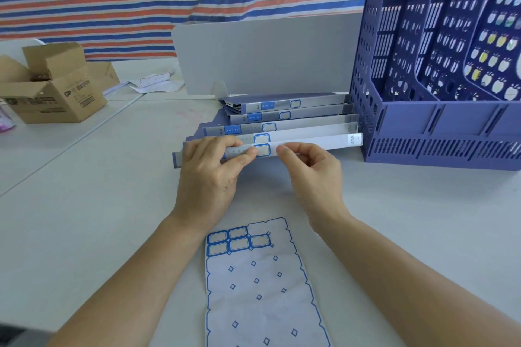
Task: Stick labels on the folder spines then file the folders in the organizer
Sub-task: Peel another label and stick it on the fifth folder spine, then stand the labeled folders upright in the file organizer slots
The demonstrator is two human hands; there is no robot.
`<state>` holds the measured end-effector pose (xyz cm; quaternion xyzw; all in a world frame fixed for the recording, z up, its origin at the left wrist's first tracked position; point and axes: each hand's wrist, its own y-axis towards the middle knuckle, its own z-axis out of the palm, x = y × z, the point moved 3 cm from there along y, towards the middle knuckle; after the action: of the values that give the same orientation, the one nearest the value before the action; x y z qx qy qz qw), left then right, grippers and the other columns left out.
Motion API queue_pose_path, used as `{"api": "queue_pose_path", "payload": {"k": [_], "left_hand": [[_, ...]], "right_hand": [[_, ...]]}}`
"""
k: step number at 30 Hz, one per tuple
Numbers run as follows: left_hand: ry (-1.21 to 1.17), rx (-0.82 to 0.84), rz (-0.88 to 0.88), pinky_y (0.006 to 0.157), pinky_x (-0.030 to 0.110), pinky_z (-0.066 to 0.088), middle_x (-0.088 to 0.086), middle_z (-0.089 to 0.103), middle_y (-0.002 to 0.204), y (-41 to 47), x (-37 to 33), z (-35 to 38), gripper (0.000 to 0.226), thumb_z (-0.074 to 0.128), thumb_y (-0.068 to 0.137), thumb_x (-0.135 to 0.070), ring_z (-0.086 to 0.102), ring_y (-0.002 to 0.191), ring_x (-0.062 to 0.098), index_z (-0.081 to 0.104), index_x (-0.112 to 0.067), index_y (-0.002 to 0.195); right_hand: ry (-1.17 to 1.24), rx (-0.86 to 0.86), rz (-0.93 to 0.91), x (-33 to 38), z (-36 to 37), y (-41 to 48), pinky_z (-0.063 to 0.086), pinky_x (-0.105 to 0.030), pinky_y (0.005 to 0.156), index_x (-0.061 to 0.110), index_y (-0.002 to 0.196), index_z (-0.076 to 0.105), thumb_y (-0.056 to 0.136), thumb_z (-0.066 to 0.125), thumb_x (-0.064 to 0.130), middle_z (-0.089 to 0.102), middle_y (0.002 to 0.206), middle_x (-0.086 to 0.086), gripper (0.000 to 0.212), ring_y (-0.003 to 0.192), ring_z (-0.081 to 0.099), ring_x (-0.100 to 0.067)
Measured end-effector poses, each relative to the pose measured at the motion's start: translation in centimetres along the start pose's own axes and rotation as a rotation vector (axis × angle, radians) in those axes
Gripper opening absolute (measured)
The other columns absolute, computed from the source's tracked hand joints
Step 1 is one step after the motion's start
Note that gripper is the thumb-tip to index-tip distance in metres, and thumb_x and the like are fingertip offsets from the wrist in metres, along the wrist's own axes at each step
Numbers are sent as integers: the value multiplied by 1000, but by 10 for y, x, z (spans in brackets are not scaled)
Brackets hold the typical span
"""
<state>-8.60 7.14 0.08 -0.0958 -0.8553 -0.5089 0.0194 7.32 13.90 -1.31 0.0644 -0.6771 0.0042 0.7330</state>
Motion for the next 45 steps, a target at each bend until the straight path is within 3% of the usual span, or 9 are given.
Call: {"api": "queue_pose_path", "payload": {"k": [8, 15, 21, 24, 28, 32, 36, 40, 45], "left_hand": [[-10, -13, -18, 78, 44, 46, 8, 71, 98, 1, -1, -2, 18, 68, 92, -11, 65, 83, 32, 77, -18, 106], [-1, -35, -23, 79, 42, 45, 5, 71, 98, 2, 0, -1, 20, 70, 89, -11, 65, 84, 28, 76, -17, 108], [-95, -58, -135, 86, 34, 40, 2, 73, 99, 0, 1, -2, 46, 77, 82, -15, 56, 90, 16, 54, -13, 122], [-109, -51, -157, 89, 34, 40, 2, 73, 100, 0, 1, -3, 49, 74, 84, -18, 57, 92, 16, 48, -15, 126], [-138, -20, -191, 90, 33, 39, 1, 73, 103, -1, 1, -1, 55, 78, 82, -17, 64, 91, 22, 46, -14, 128], [-173, 31, -274, 93, 27, 34, -2, 71, 102, -6, 6, 1, 57, 80, 79, -13, 60, 92, 20, 49, -15, 127], [-184, 42, -307, 93, 25, 32, 0, 70, 100, -8, 12, 2, 55, 82, 76, -11, 54, 93, 15, 56, -11, 124], [-194, 48, -323, 92, 26, 32, 0, 70, 100, -7, 13, 2, 55, 83, 74, -12, 58, 91, 20, 54, -16, 122], [-179, 113, -342, 91, 29, 34, -3, 69, 99, -10, 13, 0, 49, 84, 73, -11, 61, 93, 21, 63, -16, 116]], "right_hand": [[-110, 28, -21, 2, 5, 3, 49, -33, 60, 19, 62, 65, 73, 77, 58, 60, 53, 8, 42, 52, 54, -12], [-194, 66, -22, 0, 6, 6, 52, -31, 58, 18, 60, 64, 72, 78, 59, 64, 53, 7, 45, 48, 56, -11], [-155, 87, -41, -3, 6, 6, 52, -34, 57, 18, 63, 63, 78, 74, 58, 65, 53, 6, 44, 46, 55, -11], [-253, 89, -11, -2, 11, 4, 55, -37, 62, 17, 59, 68, 63, 77, 70, 67, 55, 2, 54, 48, 52, -10], [-328, 128, -9, -2, 10, 6, 52, -31, 58, 9, 63, 71, 67, 76, 68, 70, 63, -6, 60, 48, 50, -10], [-182, 396, 2, 5, -1, 6, 43, -19, 53, 14, 75, 74, 76, 79, 49, 65, 64, 0, 35, 52, 52, -8], [-737, 753, -163, 0, -13, 0, 49, -18, 71, 31, 84, 74, 53, 89, 57, 64, 86, 13, 42, 72, 57, -2], [-979, 551, -317, -3, -14, 8, 45, -24, 73, 34, 88, 72, 68, 78, 62, 57, 88, 12, 35, 81, 56, -6], [-1046, 219, -271, -8, -28, 17, 44, -27, 69, 29, 84, 69, 81, 66, 61, 60, 89, 9, 32, 84, 58, -15]]}}
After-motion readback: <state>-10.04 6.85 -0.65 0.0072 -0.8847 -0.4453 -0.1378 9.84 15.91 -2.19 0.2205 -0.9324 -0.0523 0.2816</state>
